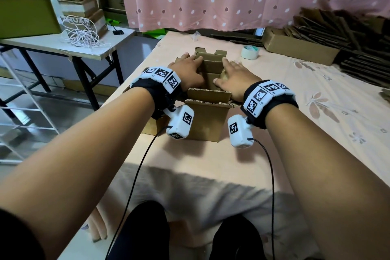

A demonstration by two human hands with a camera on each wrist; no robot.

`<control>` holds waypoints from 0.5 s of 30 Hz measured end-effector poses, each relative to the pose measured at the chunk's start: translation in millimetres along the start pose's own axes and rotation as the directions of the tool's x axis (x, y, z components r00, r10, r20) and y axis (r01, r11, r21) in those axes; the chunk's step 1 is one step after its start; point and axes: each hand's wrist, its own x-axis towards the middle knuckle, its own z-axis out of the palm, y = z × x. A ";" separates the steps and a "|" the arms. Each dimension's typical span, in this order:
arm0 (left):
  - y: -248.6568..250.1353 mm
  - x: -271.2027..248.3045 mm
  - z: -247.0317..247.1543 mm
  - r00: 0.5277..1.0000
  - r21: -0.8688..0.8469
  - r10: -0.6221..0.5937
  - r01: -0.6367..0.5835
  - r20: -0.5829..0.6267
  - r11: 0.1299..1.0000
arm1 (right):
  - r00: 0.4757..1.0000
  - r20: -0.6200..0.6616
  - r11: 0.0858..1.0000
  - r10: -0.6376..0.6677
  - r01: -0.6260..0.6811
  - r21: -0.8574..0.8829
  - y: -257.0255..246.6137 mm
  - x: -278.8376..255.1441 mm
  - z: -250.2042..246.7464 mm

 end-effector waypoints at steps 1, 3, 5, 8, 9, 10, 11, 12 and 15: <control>-0.5 0.1 0.3 1.000 0.000 -0.001 0.001 0.003 1.000 | 1.000 0.006 1.000 -0.016 0.016 -0.012 0.9 1.4 0.8; -1.9 0.5 0.6 1.000 0.000 -0.004 0.004 0.003 1.000 | 0.999 0.021 0.998 -0.034 0.035 -0.048 2.0 4.0 2.0; -3.1 0.6 1.0 1.000 0.004 -0.009 0.009 0.006 1.000 | 1.000 0.024 0.999 -0.014 0.015 -0.043 0.1 3.6 0.8; -1.8 0.2 1.6 1.000 0.013 -0.009 0.009 0.013 1.000 | 1.000 0.016 0.999 -0.002 0.003 -0.043 -2.3 1.0 -1.3; -1.2 0.0 1.2 1.000 0.023 -0.011 0.011 0.017 1.000 | 1.000 0.017 0.999 -0.002 0.003 -0.048 -2.6 1.6 -1.2; 0.3 -0.7 0.5 1.000 0.036 -0.011 0.011 0.020 0.999 | 1.000 0.021 0.999 0.001 0.000 -0.054 -3.3 1.5 -1.7; 2.9 -2.5 -0.7 1.000 0.051 -0.016 0.015 0.021 0.999 | 1.000 0.025 0.998 0.009 -0.007 -0.061 -4.3 1.8 -2.1; 5.7 -4.7 -1.8 0.999 0.067 -0.023 0.022 0.022 0.997 | 0.999 0.030 0.997 0.016 -0.013 -0.070 -5.2 2.3 -2.4; 12.3 -7.6 -5.2 0.999 0.053 -0.038 0.037 0.022 0.998 | 0.999 0.043 0.997 0.031 -0.028 -0.071 -8.2 4.4 -6.0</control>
